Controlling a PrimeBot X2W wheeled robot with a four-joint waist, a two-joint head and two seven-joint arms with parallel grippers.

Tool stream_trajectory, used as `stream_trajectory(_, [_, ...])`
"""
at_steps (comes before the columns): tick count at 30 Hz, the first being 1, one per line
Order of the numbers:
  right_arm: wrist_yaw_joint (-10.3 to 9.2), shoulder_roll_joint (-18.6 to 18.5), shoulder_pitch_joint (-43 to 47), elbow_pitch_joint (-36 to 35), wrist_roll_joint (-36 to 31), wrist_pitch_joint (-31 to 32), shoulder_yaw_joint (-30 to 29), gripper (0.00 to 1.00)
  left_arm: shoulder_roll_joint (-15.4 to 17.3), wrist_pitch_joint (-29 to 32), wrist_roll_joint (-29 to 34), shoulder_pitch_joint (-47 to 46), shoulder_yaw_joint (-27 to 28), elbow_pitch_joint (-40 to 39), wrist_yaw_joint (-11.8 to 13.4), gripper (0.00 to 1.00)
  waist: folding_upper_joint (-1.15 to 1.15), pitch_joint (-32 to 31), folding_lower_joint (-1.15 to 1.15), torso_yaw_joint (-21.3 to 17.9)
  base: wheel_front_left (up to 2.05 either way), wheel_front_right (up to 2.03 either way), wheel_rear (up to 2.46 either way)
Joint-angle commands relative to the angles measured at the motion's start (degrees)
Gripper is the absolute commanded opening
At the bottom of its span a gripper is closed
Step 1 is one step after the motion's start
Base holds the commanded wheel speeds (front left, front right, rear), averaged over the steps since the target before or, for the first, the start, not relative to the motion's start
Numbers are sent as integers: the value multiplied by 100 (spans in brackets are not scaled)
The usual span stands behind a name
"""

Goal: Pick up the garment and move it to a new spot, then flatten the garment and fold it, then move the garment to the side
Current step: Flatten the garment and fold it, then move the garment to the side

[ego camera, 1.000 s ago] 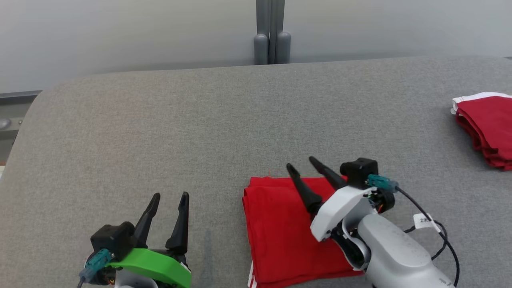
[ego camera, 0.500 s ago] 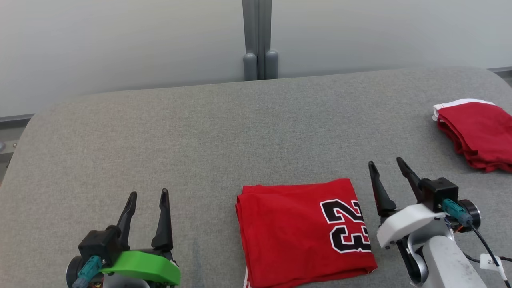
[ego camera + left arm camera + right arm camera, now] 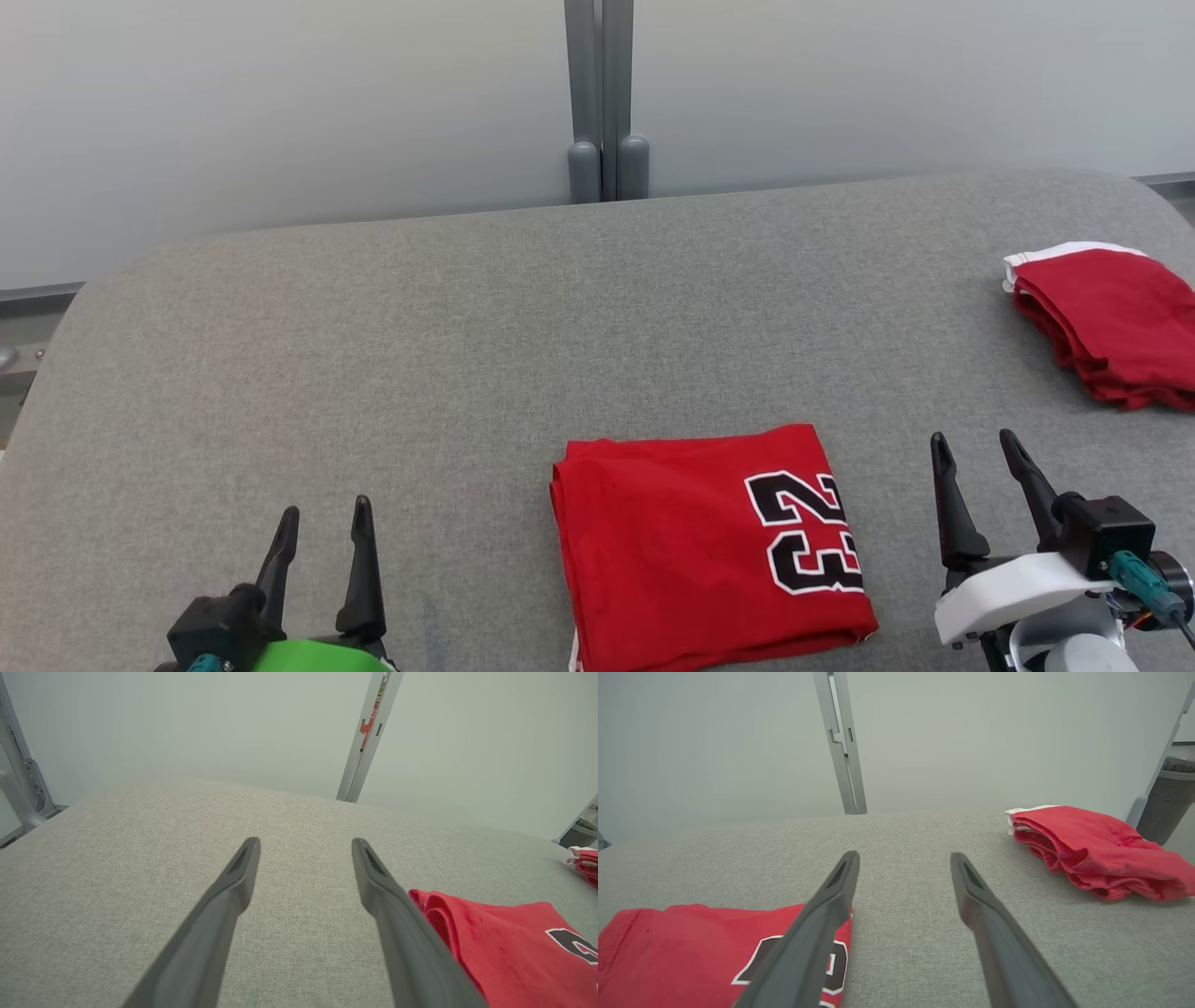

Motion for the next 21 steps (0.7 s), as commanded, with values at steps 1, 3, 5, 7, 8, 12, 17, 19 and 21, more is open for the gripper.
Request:
stream_trajectory(1, [-6, -14, 83, -37, 58, -23, 26, 100, -41, -15, 79, 94, 54, 30, -47, 100, 0, -11, 0, -12, 0, 0, 0])
stream_trajectory(3, [-6, -15, 87, -45, 104, -23, 72, 100, -81, -15, 107, 125, 85, 62, -90, 100, 0, -22, 0, -19, 0, 0, 0])
stream_trajectory(5, [-6, -15, 83, -39, 111, -23, 122, 100, -116, -15, 142, 143, 114, 111, -149, 100, 0, -33, 0, -18, 0, 0, 0])
stream_trajectory(7, [-6, -15, 75, -37, 107, -23, 153, 100, -147, -15, 177, 128, 140, 157, -192, 100, 0, -39, 0, -10, 0, 0, 0])
stream_trajectory(8, [-6, -16, 66, -26, 96, -23, 166, 100, -163, -15, 193, 117, 152, 174, -213, 100, 0, -41, 0, -6, 0, 0, 0])
stream_trajectory(12, [-6, -16, 21, 21, 47, -23, 207, 100, -215, -15, 257, 103, 198, 221, -266, 100, 0, -47, 0, 9, 0, 0, 0])
stream_trajectory(17, [-6, -15, 8, 56, 78, -23, 223, 100, -258, -16, 310, 85, 264, 272, -322, 100, 0, -49, 0, 23, 0, 0, 0])
stream_trajectory(19, [-6, -15, 3, 70, 74, -23, 214, 100, -268, -16, 326, 80, 282, 299, -345, 100, 0, -50, 0, 24, 0, 0, 0])
stream_trajectory(21, [-6, -15, -3, 86, 50, -23, 218, 100, -283, -16, 334, 69, 298, 316, -369, 100, 0, -48, 0, 26, 0, 0, 0])
